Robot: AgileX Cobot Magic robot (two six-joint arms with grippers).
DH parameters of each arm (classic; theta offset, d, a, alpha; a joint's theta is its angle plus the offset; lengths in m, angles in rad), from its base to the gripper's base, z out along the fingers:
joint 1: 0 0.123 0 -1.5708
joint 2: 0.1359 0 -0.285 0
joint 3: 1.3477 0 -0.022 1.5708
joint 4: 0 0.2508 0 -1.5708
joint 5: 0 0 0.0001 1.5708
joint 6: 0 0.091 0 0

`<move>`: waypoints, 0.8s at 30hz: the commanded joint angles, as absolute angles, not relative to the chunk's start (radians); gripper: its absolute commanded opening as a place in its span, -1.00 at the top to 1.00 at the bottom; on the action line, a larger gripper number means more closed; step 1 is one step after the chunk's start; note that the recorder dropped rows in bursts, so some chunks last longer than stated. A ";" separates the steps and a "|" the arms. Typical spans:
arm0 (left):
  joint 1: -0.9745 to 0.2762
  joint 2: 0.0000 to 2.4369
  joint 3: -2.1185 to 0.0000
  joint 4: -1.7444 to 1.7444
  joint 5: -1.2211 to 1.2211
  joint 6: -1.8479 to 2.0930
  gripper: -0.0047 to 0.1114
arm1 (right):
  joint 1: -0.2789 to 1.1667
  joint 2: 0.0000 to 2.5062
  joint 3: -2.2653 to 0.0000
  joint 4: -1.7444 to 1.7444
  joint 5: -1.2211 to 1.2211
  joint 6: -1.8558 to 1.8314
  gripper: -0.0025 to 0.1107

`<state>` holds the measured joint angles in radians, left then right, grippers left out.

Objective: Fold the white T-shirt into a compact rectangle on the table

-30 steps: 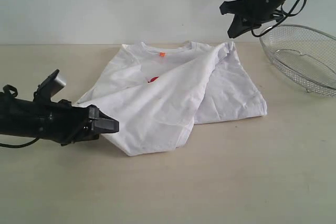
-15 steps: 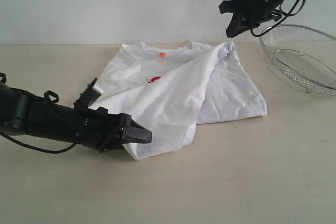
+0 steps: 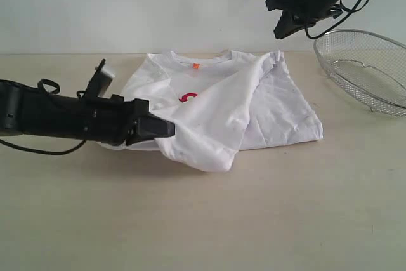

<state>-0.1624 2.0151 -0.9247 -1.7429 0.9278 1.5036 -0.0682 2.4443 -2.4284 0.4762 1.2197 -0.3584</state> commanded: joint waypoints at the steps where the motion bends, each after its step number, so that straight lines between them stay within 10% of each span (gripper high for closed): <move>1: -0.129 1.984 -0.969 -1.744 0.907 1.469 0.84 | -0.070 2.430 -2.432 0.464 1.221 -0.369 0.96; 24: -0.091 2.141 -1.275 -1.744 0.550 1.465 0.84 | -0.070 2.430 -2.432 0.465 1.221 -0.367 0.96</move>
<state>-0.0943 2.1129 -1.2516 -1.7429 0.6026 1.4738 -0.0682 2.4443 -2.4284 0.4727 1.2197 -0.3607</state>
